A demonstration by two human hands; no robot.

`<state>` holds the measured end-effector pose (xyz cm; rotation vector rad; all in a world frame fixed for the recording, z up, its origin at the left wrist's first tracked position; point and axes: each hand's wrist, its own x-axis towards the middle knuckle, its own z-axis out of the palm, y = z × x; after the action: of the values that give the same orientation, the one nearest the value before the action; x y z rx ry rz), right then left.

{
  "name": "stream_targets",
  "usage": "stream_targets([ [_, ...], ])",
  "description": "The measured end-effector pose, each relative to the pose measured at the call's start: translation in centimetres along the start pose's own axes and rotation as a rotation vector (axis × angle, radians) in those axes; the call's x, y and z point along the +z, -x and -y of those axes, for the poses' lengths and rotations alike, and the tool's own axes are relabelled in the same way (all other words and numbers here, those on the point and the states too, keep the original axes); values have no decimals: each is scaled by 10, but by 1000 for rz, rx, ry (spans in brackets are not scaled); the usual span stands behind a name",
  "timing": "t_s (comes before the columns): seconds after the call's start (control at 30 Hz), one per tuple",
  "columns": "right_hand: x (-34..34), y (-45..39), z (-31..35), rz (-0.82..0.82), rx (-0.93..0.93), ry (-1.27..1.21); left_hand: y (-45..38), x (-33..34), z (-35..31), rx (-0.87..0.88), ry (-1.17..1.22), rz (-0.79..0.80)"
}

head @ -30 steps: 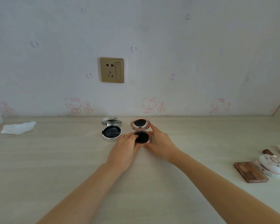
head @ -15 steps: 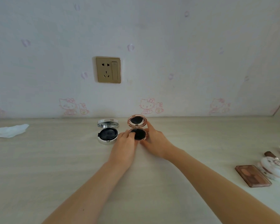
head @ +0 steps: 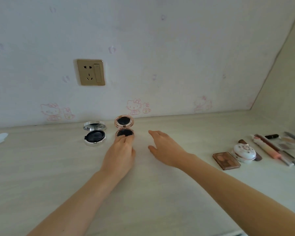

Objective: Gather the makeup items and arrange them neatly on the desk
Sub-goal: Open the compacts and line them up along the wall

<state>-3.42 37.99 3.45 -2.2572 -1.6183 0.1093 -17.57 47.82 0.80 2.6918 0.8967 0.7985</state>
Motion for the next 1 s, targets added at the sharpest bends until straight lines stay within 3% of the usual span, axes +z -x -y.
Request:
stream_targets([
  [0.53,-87,142,-124,-172,261,97,9,54,-164,201,306,77],
  [0.8,-110,161,-186,-124,345,224,-25,85,-236,192,350,274],
  [1.0,-113,151,-212,-59,257,278,-38,102,-263,162,274,408],
])
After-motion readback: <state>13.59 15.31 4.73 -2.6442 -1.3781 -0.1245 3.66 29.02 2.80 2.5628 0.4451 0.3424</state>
